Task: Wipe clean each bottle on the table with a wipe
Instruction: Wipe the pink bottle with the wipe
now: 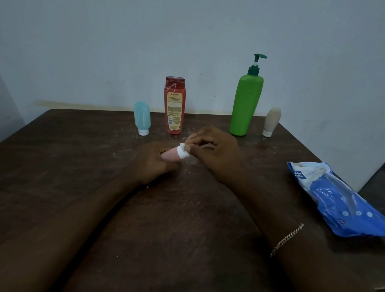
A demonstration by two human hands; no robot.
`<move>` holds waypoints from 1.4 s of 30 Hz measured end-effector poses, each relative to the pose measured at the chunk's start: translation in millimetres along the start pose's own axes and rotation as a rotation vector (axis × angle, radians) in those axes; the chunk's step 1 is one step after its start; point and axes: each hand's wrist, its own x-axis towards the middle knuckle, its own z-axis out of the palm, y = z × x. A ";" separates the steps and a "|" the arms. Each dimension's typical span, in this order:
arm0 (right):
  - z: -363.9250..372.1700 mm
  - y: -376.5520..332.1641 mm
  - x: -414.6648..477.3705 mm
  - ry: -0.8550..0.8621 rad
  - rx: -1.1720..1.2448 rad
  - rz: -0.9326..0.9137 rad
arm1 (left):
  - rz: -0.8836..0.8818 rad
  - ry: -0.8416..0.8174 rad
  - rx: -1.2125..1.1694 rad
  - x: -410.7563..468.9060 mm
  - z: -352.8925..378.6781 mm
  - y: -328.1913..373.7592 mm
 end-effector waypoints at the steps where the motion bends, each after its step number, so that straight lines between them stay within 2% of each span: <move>1: 0.1 1.9 1.6 -0.001 0.004 0.026 | 0.001 -0.003 0.000 0.3 -0.1 -0.8; 5: -3.8 8.8 -3.1 -0.027 0.068 0.124 | -0.005 0.003 0.003 0.9 -0.2 -3.9; 9: -4.0 6.9 -1.1 -0.034 0.046 0.028 | -0.009 -0.006 0.017 2.5 1.5 -3.8; 13: -5.2 12.7 1.5 -0.042 0.021 0.059 | -0.006 0.028 0.004 1.5 1.3 -5.3; 16: -6.2 7.8 -3.3 -0.034 0.061 -0.008 | -0.024 0.009 0.033 2.5 1.8 -4.3; 21: -6.2 4.7 -0.1 -0.005 0.039 0.054 | -0.021 0.001 -0.005 0.2 0.8 -4.8; 33: -10.0 3.6 -6.7 -0.015 0.046 -0.014 | -0.003 -0.012 0.087 -2.8 1.1 2.7; 35: -9.6 5.2 -5.0 -0.004 0.080 0.017 | 0.005 -0.049 0.148 -4.8 1.0 6.6; 38: -7.4 18.4 -2.0 0.023 0.068 0.106 | 0.007 -0.039 0.106 -5.1 2.2 9.9; 42: -18.9 40.2 4.5 0.123 0.360 0.307 | -0.082 -0.064 0.077 -3.3 6.7 20.7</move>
